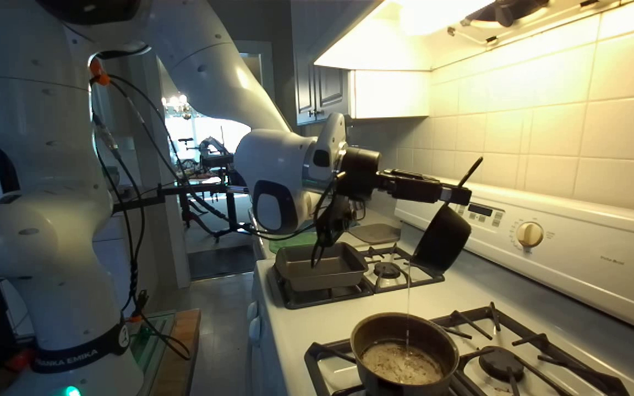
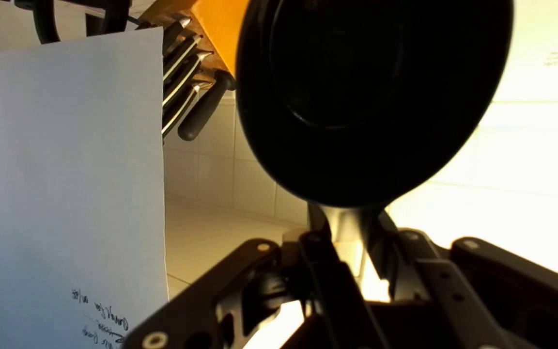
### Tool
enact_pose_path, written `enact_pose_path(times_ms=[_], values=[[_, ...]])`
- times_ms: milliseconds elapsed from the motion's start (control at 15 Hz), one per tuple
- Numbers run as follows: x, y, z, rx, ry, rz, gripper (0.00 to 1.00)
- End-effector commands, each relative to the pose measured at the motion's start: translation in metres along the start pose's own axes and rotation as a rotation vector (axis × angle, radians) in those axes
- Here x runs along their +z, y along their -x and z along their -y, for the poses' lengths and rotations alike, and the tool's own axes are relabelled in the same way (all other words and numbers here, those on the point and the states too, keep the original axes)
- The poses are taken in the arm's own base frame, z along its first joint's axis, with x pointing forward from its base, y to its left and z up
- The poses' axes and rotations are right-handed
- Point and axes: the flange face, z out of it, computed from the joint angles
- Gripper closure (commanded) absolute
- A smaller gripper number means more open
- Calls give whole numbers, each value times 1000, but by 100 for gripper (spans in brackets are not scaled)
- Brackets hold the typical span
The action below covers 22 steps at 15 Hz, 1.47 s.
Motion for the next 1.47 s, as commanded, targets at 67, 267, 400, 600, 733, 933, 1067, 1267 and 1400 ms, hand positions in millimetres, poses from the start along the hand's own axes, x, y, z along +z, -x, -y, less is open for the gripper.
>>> enact_pose_path(times_ms=[67,267,400,600,733,933,1067,1267,1400], values=[[-1,0,-4,-12,23,6,94],[2,-1,-7,-12,32,16,94],[2,0,-9,-12,39,18,94],[4,1,-12,-10,49,38,94],[5,4,-13,-8,59,72,94],[10,10,-14,-4,75,123,94],[15,13,-15,5,88,164,94],[24,17,-17,28,115,230,94],[30,19,-19,46,131,273,94]])
